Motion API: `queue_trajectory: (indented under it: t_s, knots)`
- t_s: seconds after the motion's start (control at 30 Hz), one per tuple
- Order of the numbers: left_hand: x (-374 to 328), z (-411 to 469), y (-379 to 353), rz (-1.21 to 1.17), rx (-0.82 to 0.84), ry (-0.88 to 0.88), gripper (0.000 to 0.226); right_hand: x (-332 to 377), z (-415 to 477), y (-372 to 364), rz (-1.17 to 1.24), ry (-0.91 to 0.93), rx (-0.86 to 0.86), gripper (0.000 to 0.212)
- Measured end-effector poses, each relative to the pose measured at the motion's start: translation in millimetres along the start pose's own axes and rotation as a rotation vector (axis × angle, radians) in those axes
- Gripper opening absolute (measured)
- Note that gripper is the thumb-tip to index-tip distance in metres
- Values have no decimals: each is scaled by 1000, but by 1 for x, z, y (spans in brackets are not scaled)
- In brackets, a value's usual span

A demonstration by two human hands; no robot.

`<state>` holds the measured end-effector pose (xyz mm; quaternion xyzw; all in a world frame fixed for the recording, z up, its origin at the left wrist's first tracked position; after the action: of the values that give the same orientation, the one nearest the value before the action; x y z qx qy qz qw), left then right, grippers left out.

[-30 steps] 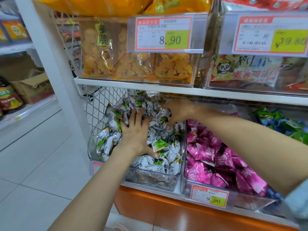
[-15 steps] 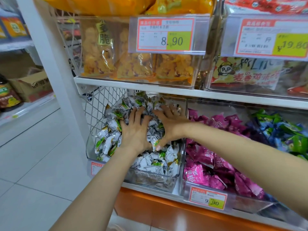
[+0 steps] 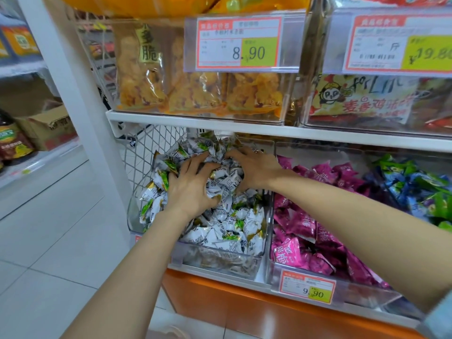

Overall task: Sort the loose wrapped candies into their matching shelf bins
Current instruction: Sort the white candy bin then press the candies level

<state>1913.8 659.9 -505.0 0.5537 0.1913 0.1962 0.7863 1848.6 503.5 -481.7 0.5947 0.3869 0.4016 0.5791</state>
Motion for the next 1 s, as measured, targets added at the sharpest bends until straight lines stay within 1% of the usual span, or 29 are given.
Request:
queue_trajectory:
  t_s: [0.13,0.23,0.33,0.47,0.5,0.57,0.63,0.77,0.87,0.93,1.0]
  knots:
    - [2,1,0,-20,-15,4,75,1,-6,5,81,16,58,102]
    - [2,2,-1,-18,-11,-1,75,3,-18,9,85,15,146,116]
    - [3,5,-2,-18,6,-1,77,9,-39,11,8,-10,246,133]
    - [4,5,-2,-34,23,-12,78,20,-62,9,-130,-20,464,140]
    - [4,5,-2,-38,32,-14,79,23,-65,6,-194,-33,477,141]
    - [5,4,0,-39,46,-19,80,32,-67,0,-360,-41,449,141]
    - [6,3,1,-40,54,-25,80,38,-68,-6,-440,-48,435,138]
    - [7,1,3,-50,62,-36,81,38,-65,-4,-482,-73,449,133]
    - [8,0,5,-60,70,-39,84,39,-60,0,-530,-56,457,131]
    - [9,-2,5,-63,66,-44,86,40,-55,3,-553,-57,437,130]
    - [8,-2,4,-59,66,-50,86,37,-52,10,-501,-51,460,126]
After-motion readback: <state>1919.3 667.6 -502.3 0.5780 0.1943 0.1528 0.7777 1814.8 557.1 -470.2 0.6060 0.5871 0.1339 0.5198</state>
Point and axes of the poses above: each hand's wrist, its own z-axis towards the middle knuckle, its own y-axis out of the back of the hand, x = y × z, the point moved 2 cm from there along z, towards the middle knuckle, and after that the axes turned 5 degrees about -y, right-handed, at the moved point
